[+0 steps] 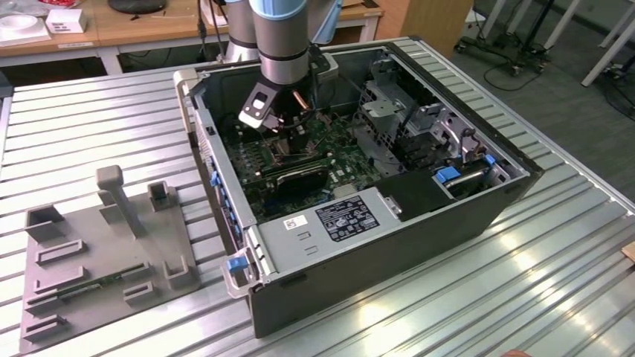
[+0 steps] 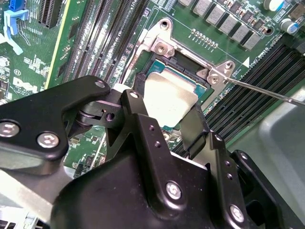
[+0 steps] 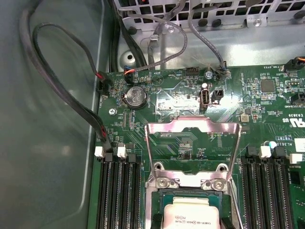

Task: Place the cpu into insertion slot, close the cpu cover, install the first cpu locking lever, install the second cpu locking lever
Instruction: 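Place the cpu into insertion slot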

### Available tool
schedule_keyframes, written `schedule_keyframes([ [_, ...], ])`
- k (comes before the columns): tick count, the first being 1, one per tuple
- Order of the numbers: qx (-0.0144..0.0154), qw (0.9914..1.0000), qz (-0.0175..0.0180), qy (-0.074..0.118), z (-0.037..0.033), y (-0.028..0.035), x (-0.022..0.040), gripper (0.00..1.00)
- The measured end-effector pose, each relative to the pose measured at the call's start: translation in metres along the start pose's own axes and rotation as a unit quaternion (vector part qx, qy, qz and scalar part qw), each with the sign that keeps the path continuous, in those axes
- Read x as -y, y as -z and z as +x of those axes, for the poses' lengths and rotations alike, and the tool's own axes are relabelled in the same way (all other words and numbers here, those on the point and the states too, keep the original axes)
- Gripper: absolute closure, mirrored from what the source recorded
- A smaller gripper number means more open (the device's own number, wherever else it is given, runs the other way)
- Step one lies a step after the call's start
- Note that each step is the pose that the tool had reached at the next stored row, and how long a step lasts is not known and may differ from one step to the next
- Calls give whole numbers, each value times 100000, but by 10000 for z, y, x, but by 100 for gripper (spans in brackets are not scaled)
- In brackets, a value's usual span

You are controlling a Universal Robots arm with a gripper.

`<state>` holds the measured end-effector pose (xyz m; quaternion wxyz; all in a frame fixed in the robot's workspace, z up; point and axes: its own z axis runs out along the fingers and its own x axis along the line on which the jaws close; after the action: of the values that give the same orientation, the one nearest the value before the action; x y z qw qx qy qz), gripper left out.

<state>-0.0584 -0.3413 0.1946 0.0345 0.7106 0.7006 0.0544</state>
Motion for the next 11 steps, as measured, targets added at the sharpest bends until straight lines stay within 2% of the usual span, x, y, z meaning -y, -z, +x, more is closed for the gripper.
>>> schedule_keyframes([
  [11, -1, 100000, 2, 7, 0, 0, -3, 45],
])
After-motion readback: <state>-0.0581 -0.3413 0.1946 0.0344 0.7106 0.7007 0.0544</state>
